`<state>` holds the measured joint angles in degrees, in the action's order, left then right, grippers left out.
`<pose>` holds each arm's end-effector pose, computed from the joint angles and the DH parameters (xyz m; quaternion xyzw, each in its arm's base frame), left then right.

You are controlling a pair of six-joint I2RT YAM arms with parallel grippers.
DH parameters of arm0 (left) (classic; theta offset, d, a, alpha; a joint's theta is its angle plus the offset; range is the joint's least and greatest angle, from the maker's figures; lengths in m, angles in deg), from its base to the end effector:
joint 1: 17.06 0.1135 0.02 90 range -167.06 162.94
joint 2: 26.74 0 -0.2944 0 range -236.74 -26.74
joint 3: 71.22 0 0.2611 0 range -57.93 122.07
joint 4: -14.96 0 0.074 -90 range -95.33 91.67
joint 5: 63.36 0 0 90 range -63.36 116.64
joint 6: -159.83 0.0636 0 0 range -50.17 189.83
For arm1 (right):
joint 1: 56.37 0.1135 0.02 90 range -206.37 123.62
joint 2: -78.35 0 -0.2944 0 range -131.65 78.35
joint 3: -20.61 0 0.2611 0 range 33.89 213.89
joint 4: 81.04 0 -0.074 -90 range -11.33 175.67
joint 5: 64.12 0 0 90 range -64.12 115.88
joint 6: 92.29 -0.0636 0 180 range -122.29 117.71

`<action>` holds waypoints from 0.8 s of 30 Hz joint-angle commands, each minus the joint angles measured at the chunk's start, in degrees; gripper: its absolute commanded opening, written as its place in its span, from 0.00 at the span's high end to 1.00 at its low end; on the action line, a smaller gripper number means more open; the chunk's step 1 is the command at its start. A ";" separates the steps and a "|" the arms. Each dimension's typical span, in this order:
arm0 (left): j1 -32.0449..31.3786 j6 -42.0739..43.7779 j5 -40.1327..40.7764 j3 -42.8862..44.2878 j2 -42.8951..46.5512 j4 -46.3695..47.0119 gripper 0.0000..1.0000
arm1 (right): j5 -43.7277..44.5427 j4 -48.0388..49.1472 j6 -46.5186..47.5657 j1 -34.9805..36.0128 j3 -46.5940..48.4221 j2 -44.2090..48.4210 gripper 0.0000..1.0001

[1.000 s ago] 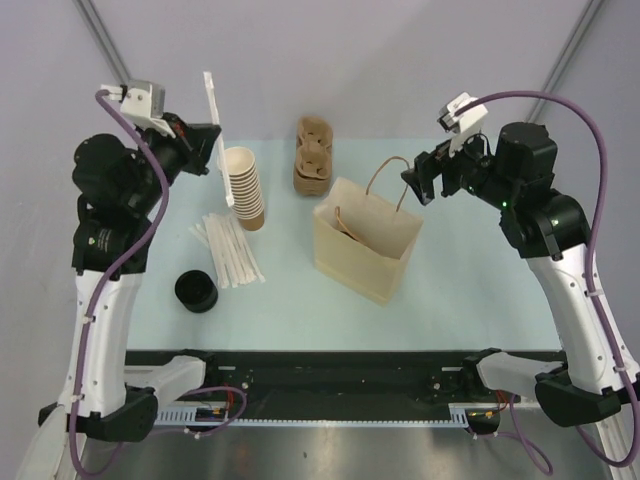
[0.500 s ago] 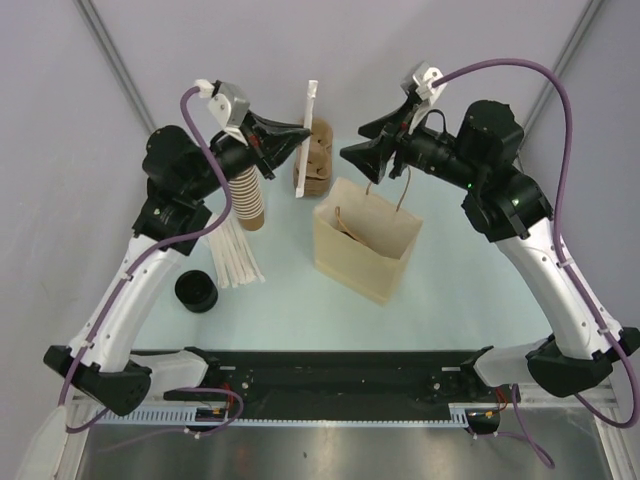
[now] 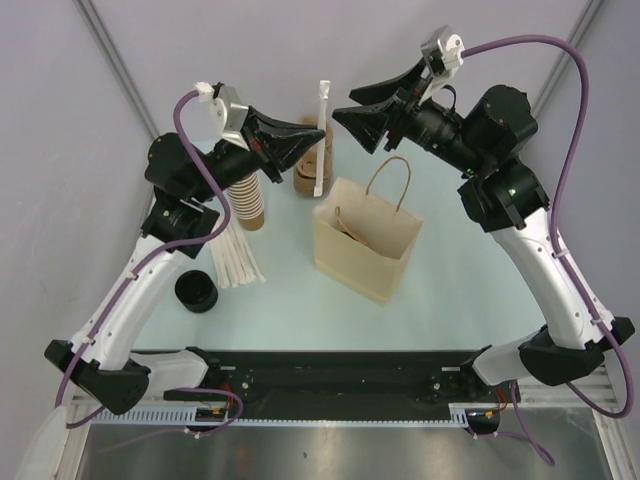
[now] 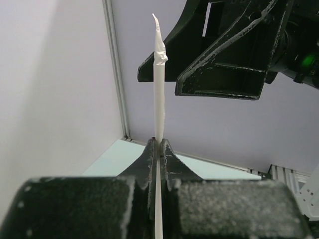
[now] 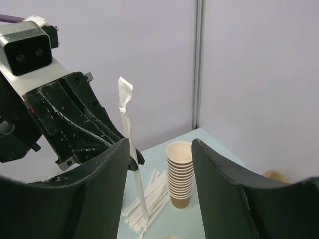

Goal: Pack the takeout coffee

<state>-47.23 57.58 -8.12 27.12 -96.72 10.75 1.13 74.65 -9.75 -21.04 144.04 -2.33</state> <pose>0.2102 -0.1641 0.5658 0.3285 0.4733 -0.4412 0.6881 0.2204 0.1889 0.6229 -0.3063 0.5124 0.4057 0.6921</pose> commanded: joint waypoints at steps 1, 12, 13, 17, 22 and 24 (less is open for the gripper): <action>-0.24 -3.21 -1.10 -0.50 0.45 3.31 1.00 | -1.17 4.09 -0.97 0.70 3.23 -0.70 0.42; -1.29 -5.77 -2.50 -1.38 -0.16 3.57 1.00 | -1.96 3.03 0.52 2.20 3.76 -2.20 0.43; -1.38 -5.77 -2.42 -1.38 -0.16 3.31 1.00 | -2.23 2.77 0.52 2.20 3.85 -2.54 0.44; -1.99 -5.77 -2.85 -1.47 -0.34 2.87 1.00 | -1.79 2.59 1.31 2.64 4.02 -3.07 0.56; -2.70 -3.83 -1.63 -1.74 -0.07 0.77 1.00 | -1.01 1.19 1.58 2.64 4.81 -3.43 1.00; -2.70 -3.22 -0.22 -1.91 0.28 -0.90 0.81 | -0.65 0.66 1.75 2.64 5.43 -3.43 1.00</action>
<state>-48.93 53.38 -8.43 25.61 -97.27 11.47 -1.54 74.58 -8.95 -18.14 146.23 -5.50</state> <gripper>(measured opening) 0.052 0.033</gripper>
